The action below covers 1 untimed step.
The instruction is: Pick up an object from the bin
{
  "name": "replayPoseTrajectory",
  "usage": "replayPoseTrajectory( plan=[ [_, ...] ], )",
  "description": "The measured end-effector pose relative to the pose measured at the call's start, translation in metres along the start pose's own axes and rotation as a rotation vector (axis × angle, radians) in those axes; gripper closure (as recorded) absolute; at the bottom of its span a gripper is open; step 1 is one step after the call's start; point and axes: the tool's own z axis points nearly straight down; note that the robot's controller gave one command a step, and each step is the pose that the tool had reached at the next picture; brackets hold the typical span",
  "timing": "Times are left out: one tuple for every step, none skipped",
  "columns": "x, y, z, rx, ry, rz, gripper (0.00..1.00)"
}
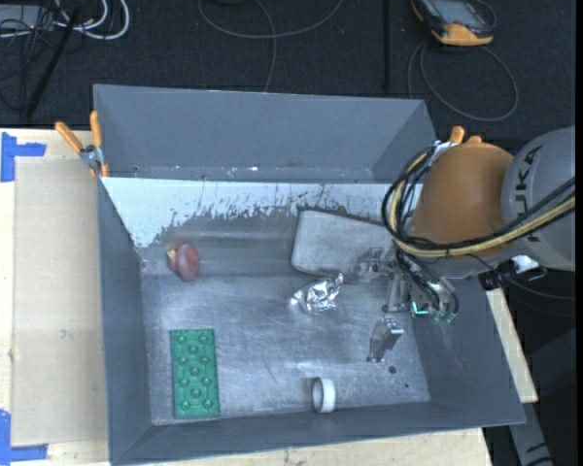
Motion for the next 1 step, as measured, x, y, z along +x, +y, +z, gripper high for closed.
replayPoseTrajectory(
  plan=[
    [-0.0302,0.0571,0.0562,0.001,-0.006,-0.119,0.0]
  ],
)
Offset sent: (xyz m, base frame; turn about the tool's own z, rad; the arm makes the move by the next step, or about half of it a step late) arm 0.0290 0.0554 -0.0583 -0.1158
